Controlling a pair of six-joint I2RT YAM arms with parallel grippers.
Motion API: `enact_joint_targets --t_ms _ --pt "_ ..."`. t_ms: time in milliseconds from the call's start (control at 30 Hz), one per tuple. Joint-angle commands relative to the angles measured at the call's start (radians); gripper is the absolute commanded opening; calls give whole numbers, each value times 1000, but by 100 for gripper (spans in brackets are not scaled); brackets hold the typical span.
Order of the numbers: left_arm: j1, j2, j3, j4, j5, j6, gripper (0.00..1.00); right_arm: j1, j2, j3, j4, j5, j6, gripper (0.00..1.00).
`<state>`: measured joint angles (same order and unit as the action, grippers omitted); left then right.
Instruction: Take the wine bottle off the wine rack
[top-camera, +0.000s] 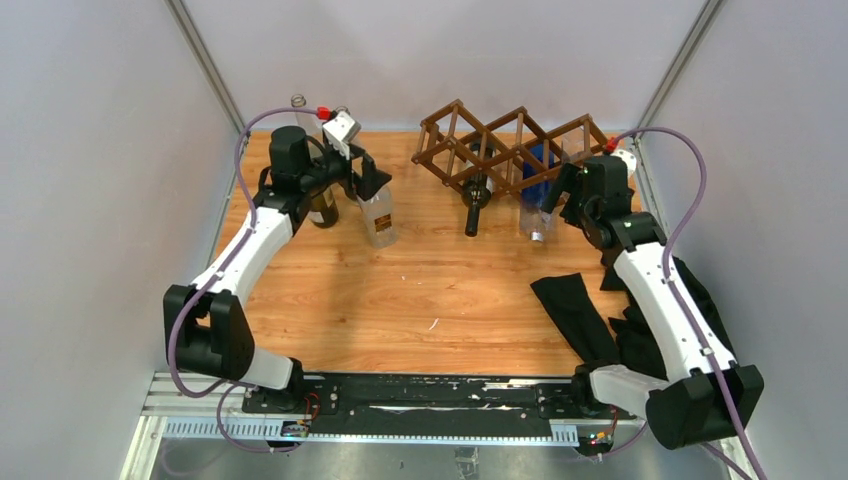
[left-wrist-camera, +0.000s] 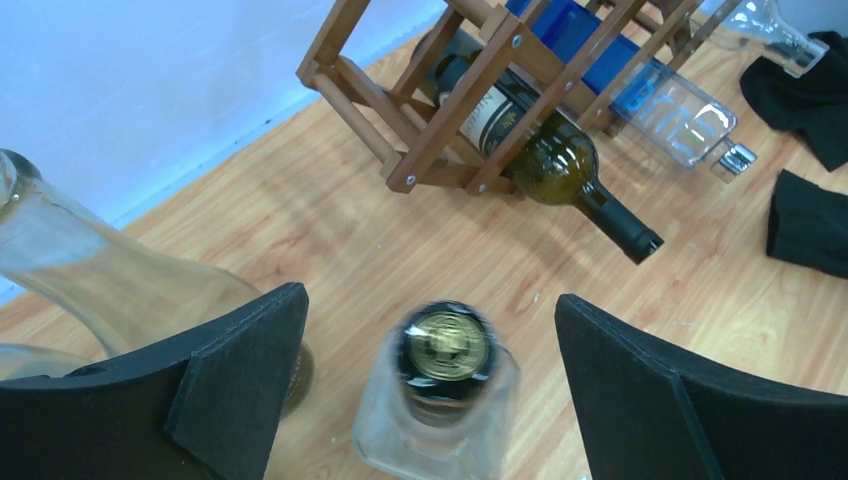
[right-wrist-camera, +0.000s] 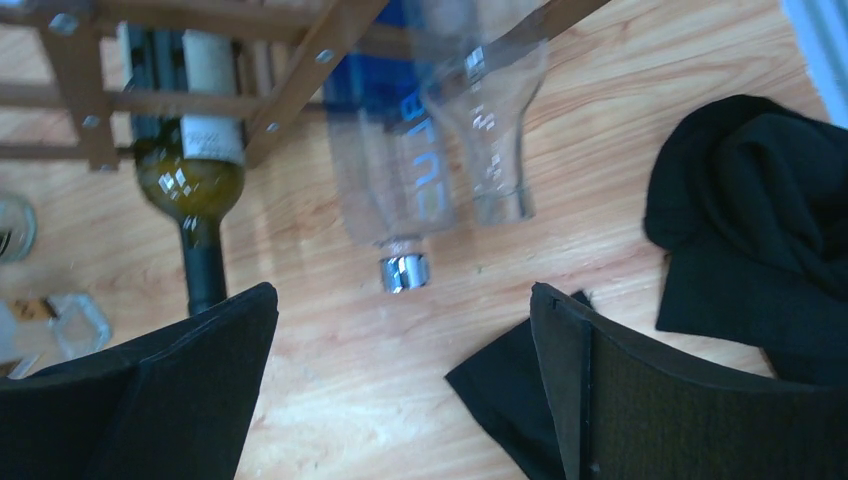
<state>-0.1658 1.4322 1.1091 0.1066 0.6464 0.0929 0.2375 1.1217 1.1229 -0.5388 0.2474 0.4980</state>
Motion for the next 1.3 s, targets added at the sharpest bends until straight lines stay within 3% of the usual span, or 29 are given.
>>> enact_joint_targets --t_ms 0,133,333,533,733,933,1200,1267 --pt "5 -33 121 -266 -10 103 100 -110 29 0 77 -21 -10 100" --pt "5 -50 196 -474 -64 182 100 -200 81 -25 152 -76 1 100" --pt "5 -108 251 -619 -70 203 100 -255 214 16 196 -109 -21 99" --pt "5 -118 367 -818 -35 209 100 -267 311 -34 322 -149 11 92" --pt "5 -148 389 -891 -34 225 100 -296 374 -55 403 -211 46 83" --pt "5 -190 370 -913 -39 227 100 -305 345 -130 497 -325 84 62" --pt "5 -227 345 -912 -55 233 100 -305 240 -236 575 -392 143 17" --pt "5 -233 339 -912 -48 233 100 -304 203 -269 583 -403 152 11"
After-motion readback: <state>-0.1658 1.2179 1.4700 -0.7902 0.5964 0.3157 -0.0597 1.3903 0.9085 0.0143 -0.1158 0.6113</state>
